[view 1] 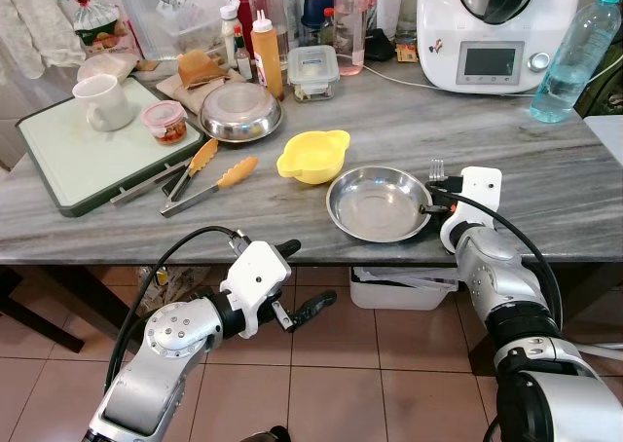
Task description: Setting the table
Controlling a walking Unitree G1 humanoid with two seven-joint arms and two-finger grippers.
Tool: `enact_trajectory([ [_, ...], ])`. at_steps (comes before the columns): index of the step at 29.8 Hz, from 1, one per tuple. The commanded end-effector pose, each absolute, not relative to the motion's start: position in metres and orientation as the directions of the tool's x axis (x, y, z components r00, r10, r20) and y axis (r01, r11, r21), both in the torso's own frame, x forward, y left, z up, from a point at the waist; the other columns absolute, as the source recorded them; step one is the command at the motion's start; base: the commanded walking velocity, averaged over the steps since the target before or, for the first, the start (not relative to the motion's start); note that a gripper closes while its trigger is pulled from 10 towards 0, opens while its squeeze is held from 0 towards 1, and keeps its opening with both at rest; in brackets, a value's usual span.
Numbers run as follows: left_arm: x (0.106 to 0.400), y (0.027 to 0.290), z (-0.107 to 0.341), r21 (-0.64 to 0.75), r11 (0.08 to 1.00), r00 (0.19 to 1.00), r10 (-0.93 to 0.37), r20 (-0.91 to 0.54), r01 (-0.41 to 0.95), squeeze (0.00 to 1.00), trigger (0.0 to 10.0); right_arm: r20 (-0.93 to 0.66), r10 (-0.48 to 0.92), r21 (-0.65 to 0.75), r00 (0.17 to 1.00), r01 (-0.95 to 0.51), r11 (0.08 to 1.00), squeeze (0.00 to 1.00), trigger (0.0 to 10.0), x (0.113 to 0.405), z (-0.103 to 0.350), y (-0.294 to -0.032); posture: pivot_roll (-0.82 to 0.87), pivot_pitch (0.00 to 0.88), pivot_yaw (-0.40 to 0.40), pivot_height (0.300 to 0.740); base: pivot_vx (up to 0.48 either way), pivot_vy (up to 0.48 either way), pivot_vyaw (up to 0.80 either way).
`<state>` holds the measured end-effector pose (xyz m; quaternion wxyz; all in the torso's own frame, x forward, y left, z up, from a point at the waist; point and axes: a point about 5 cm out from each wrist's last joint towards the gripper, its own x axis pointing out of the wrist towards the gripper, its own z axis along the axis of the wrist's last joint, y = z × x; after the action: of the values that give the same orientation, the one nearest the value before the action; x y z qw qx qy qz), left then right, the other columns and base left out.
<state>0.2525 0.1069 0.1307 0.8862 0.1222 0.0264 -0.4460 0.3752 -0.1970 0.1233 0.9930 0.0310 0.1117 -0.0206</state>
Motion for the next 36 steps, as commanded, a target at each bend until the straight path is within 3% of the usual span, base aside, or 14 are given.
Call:
enact_trajectory([
  [1,0.25,0.107,0.131,0.196,0.572,0.601,-0.782,-0.161,0.797,0.0,10.0,-0.21,-0.041,0.039,0.977,0.05,0.998,0.0,10.0,0.379,0.129,-0.197,0.04,0.135,0.071,0.74,0.0,0.0,0.0],
  [11,0.251,0.105,0.131,0.197,0.567,0.597,-0.785,-0.162,0.799,0.0,10.0,-0.228,-0.06,0.039,0.972,0.071,0.997,0.0,10.0,0.376,0.123,-0.207,0.03,0.133,0.073,0.74,0.0,0.0,0.0],
  [13,0.25,0.105,0.131,0.198,0.565,0.595,-0.787,-0.163,0.801,0.0,10.0,-0.229,-0.059,0.037,0.972,0.069,0.997,0.41,10.0,0.377,0.124,-0.208,0.03,0.132,0.074,0.74,0.0,0.0,0.0],
  [14,0.25,0.105,0.131,0.198,0.565,0.595,-0.787,-0.164,0.801,0.0,10.0,-0.228,-0.058,0.037,0.972,0.068,0.997,0.41,10.0,0.377,0.124,-0.208,0.03,0.133,0.074,0.74,0.0,0.0,0.0],
  [15,0.25,0.105,0.131,0.198,0.565,0.595,-0.787,-0.164,0.801,0.0,10.0,-0.228,-0.057,0.036,0.972,0.067,0.997,0.65,10.0,0.377,0.124,-0.208,0.03,0.134,0.074,0.74,0.0,0.0,0.0],
  [16,0.25,0.105,0.131,0.198,0.565,0.595,-0.787,-0.164,0.801,0.0,10.0,-0.228,-0.057,0.036,0.972,0.067,0.997,0.65,10.0,0.377,0.124,-0.208,0.03,0.134,0.074,0.74,0.0,0.0,0.0],
  [17,0.25,0.104,0.131,0.198,0.564,0.594,-0.788,-0.164,0.802,0.0,10.0,-0.227,-0.054,0.036,0.972,0.064,0.997,1.0,10.0,0.378,0.125,-0.207,0.03,0.133,0.072,0.74,0.0,0.0,0.0],
  [36,0.253,0.1,0.136,0.172,0.567,0.589,-0.798,-0.124,0.805,0.0,10.0,-0.223,-0.042,0.024,0.974,0.049,0.999,1.0,10.0,0.378,0.123,-0.207,0.03,0.12,0.069,0.74,0.0,0.0,0.0],
])
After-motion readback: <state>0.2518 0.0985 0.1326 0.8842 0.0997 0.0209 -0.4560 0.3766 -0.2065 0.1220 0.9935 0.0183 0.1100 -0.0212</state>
